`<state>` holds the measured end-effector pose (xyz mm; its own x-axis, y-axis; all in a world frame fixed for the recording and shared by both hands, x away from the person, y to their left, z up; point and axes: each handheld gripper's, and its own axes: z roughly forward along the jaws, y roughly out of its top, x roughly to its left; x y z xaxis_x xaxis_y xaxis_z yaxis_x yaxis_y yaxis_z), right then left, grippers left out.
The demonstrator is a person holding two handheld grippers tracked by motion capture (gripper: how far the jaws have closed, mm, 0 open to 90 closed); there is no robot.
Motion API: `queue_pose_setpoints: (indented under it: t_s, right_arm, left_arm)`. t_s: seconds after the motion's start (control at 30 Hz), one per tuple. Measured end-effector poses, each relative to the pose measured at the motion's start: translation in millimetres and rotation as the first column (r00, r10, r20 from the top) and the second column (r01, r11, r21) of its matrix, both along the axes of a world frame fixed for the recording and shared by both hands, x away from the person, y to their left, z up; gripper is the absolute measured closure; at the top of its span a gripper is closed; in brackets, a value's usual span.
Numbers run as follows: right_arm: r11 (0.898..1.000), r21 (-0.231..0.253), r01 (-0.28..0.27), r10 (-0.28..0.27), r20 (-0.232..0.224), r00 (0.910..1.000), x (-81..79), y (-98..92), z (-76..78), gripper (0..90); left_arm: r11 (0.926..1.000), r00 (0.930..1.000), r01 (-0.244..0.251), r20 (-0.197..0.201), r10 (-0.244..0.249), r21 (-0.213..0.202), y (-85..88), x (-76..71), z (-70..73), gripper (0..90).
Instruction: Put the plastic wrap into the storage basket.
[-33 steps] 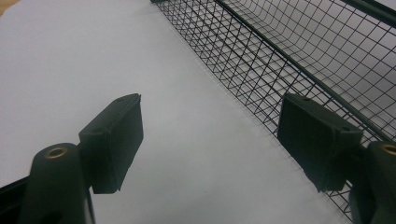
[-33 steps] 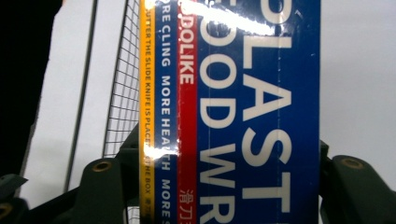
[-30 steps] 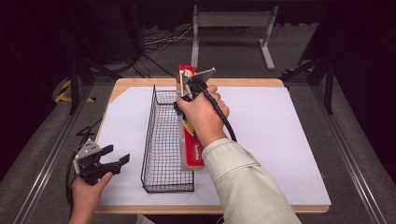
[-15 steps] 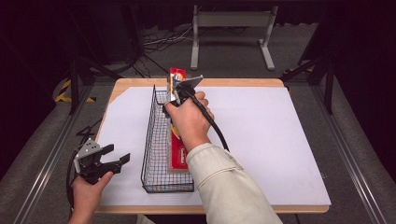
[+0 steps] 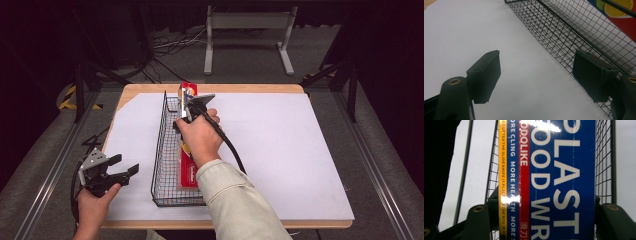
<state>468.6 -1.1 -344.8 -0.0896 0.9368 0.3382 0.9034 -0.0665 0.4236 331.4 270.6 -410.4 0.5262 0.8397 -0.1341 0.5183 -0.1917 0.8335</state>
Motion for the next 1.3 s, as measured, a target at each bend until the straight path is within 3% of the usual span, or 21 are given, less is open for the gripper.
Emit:
queue_pose_setpoints:
  t_s: [0.13, 0.47, 0.63, 0.73, 1.3]
  right_arm:
    - [1.0, 0.005, 0.002, -0.002, -0.016, 0.9999, -0.2, 4.1, -6.8, 39.9]
    - [0.997, -0.065, 0.028, -0.032, -0.058, 0.9978, 1.8, 9.7, -20.6, 39.9]
    - [0.998, -0.067, 0.016, -0.021, -0.07, 0.9973, 3.4, 9.4, -22.9, 39.9]
    - [0.994, -0.112, 0.012, -0.021, -0.081, 0.9965, 3.5, 10.9, -28.2, 39.8]
    - [0.98, -0.201, 0.012, -0.033, -0.103, 0.9941, 2.1, 20.0, -39.5, 38.8]
  left_arm:
    - [1.0, 1.0, 0.003, 0.001, -0.003, 0.003, -0.2, 0.0, 0.2, 23.4]
    - [1.0, 1.0, 0.004, 0.004, -0.004, -0.004, 1.3, -0.6, 0.8, 23.4]
    - [0.9999, 1.0, 0.001, 0.003, -0.001, -0.016, 3.1, -0.3, 1.0, 23.4]
    - [0.9999, 1.0, 0.003, 0.002, -0.003, -0.014, 2.3, -0.2, 0.7, 23.4]
    - [0.9999, 1.0, 0.007, -0.001, -0.007, -0.014, 2.4, -0.2, 0.3, 23.4]
